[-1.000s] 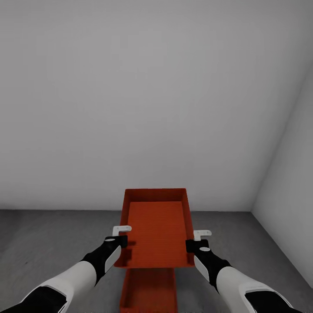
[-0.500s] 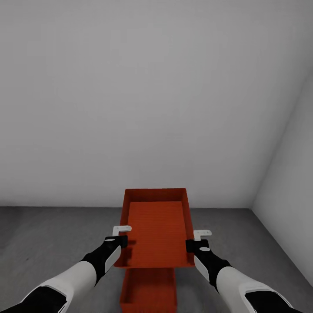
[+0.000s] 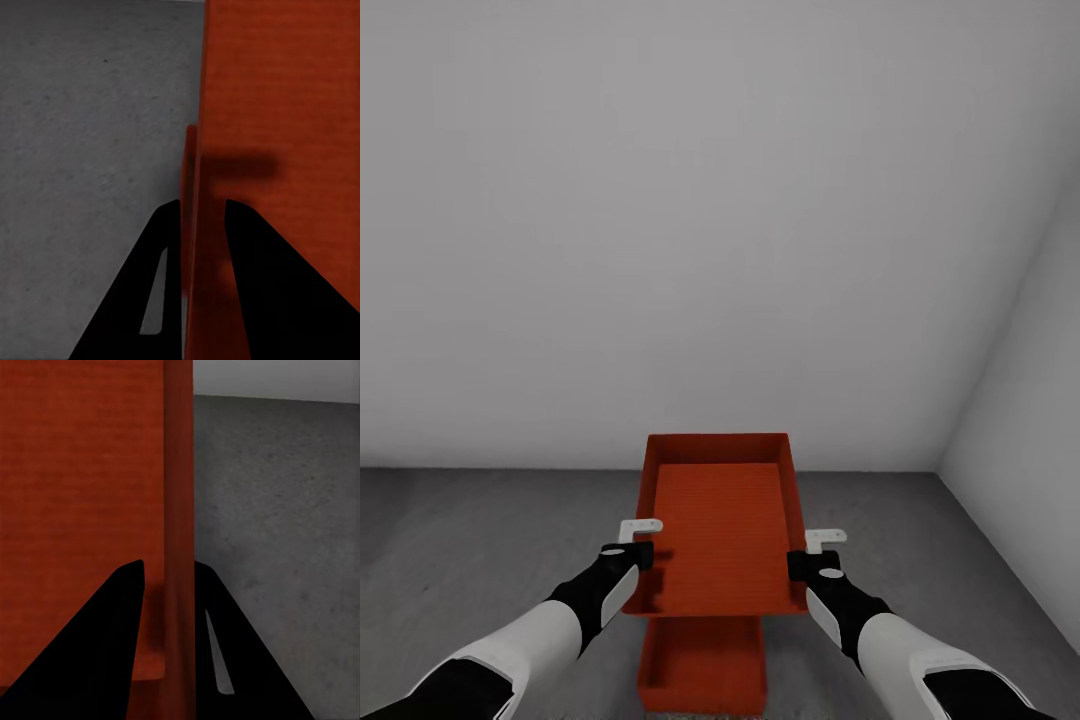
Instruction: Move the two storage containers from the living room to the garage. In the garage, place one container on the floor and stack the other container on top of it (either order is fine).
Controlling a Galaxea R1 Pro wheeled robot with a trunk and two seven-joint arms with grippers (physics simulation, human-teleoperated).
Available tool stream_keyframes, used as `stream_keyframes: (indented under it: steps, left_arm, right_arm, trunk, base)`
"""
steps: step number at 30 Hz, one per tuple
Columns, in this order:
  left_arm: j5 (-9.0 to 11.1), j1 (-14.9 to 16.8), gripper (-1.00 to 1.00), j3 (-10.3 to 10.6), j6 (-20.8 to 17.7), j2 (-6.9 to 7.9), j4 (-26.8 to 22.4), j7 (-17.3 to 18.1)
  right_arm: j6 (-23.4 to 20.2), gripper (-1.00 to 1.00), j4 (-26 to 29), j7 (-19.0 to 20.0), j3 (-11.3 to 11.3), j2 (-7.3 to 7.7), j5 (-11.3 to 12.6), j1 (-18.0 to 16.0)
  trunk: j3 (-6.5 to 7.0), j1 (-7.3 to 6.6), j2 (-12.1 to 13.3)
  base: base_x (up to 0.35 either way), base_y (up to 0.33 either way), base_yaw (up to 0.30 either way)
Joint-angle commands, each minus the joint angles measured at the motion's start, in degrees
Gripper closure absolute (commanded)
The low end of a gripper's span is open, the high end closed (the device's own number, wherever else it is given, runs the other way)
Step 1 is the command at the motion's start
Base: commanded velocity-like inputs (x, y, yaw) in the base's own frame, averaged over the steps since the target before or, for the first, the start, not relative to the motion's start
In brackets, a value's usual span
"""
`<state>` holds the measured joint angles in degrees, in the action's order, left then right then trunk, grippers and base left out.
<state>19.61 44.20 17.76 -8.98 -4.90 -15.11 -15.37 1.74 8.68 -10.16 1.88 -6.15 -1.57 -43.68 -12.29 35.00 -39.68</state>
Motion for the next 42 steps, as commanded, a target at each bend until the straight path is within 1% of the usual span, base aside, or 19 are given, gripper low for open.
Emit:
stream_keyframes:
  steps: [1, 42]
  left_arm:
    - [-1.3, 0.1, 1.0, -3.3, 1.0, 3.32, -0.3, -1.1]
    - [-1.3, 0.1, 1.0, -3.3, 1.0, 3.23, -0.2, -1.1]
  right_arm:
    - [0.1, 1.0, -0.2, 0.5, 0.2, -0.01, 0.5, 0.0]
    - [0.1, 1.0, -0.2, 0.5, 0.2, -0.01, 0.4, 0.0]
  trunk:
    - [-0.18, 0.01, -0.1]
    - [-3.97, 0.01, -0.1]
  base:
    - [0.0, 0.0, 0.0]
    - [0.0, 0.0, 0.0]
